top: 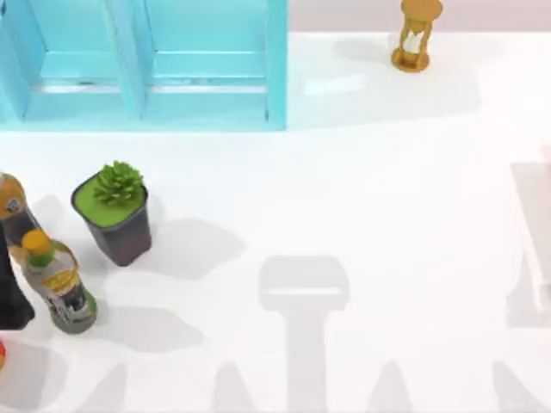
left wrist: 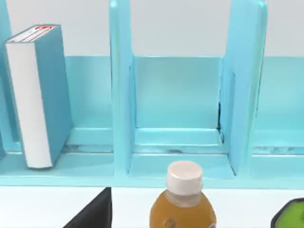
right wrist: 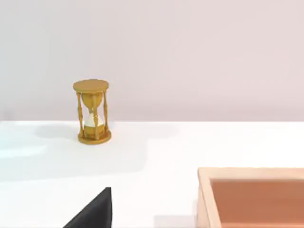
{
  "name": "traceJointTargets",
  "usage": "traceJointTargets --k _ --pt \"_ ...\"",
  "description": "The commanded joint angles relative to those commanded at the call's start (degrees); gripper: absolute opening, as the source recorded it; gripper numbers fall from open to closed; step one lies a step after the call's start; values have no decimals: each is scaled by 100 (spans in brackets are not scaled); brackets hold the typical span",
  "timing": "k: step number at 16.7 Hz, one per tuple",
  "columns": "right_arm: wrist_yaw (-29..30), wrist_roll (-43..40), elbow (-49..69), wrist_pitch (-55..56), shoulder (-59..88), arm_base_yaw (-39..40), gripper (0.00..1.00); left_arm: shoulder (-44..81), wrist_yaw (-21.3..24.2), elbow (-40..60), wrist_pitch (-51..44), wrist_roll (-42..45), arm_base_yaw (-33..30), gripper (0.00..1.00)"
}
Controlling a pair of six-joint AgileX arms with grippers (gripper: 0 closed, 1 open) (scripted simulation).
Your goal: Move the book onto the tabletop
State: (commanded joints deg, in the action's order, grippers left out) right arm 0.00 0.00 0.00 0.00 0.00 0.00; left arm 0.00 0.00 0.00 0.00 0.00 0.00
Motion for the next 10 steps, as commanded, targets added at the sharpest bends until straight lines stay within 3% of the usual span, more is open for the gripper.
traceJointTargets --k 5,10 --pt "0 0 0 0 0 0 100 333 97 138 203 12 78 100" --pt "0 0 0 0 0 0 100 2063 535 819 1196 77 474 100"
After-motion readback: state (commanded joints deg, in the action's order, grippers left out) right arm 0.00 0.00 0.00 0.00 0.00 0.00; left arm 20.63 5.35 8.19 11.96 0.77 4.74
